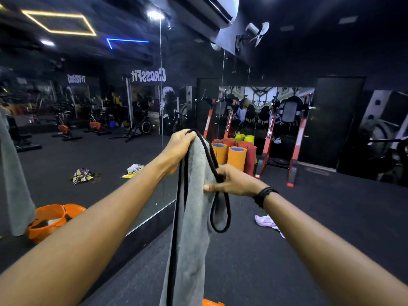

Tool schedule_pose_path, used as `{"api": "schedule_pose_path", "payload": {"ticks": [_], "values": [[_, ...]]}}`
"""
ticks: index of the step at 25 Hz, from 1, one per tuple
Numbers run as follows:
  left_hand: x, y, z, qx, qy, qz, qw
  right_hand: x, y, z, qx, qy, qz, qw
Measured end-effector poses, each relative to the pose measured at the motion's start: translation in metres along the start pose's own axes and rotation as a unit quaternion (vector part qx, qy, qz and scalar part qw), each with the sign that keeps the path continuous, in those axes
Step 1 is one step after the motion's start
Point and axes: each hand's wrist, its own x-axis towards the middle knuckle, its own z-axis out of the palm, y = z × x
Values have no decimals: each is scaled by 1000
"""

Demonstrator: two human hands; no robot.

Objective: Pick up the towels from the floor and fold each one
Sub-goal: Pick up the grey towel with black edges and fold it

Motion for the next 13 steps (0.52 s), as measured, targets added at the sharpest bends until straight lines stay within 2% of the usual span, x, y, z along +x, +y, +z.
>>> {"api": "schedule_pose_path", "payload": {"ticks": [2,4,5,7,11,13], "values": [[5,10,-10,-31,50,14,998,-6,18,1,-72,-83,80,991],[15,12,-26,-54,106,31,992,-14,36,1,-175,-101,124,971],[18,12,-35,-48,129,34,990,-18,40,-4,-181,-84,138,970],[23,3,-57,6,160,37,986,-27,37,-24,-133,2,141,981],[23,-35,-94,200,187,17,962,-35,25,-66,-43,193,67,978],[22,-47,-101,191,240,25,951,-33,22,-68,-26,270,45,961]]}}
